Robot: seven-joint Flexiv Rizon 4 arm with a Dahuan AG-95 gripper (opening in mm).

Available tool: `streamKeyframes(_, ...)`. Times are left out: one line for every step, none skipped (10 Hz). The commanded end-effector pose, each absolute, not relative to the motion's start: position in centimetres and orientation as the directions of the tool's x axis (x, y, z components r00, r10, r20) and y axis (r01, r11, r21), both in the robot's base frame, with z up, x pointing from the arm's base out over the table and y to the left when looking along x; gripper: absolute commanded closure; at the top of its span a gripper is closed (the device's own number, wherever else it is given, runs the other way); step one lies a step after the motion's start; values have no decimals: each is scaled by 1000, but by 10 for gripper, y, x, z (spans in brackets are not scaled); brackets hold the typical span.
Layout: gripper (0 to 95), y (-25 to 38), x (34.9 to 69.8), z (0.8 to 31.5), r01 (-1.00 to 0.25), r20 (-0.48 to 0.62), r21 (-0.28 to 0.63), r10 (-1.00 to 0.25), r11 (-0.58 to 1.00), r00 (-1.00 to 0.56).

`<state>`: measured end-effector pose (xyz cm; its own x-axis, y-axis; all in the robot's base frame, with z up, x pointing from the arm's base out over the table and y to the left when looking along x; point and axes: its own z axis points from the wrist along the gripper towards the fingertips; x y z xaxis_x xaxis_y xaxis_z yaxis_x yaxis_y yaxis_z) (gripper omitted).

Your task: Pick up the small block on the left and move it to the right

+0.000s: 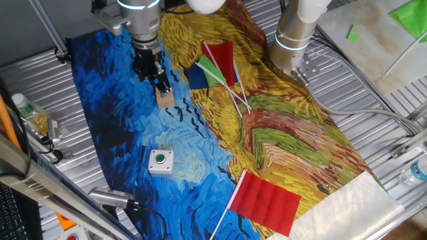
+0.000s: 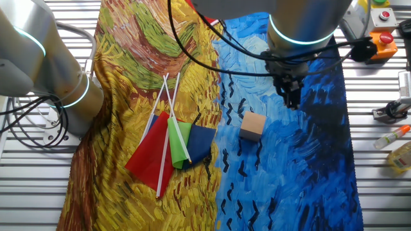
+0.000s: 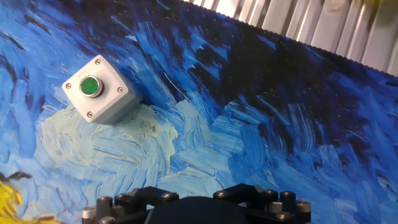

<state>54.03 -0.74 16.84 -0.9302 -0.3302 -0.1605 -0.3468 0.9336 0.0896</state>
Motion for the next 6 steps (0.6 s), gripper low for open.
streamKeyframes(190, -8, 538, 169, -363, -172, 86, -345, 928, -923)
streamKeyframes(190, -9, 537, 169, -362, -167, 82, -345, 929, -924)
streamKeyframes(190, -10, 537, 169, -364, -167, 82, -347, 928, -923)
streamKeyframes(190, -13, 536, 170, -359, -166, 78, -343, 930, -925)
streamKeyframes(190, -16, 535, 171, -361, -173, 80, -344, 929, -923)
streamKeyframes(190, -17, 535, 171, -361, -174, 80, -344, 929, -923)
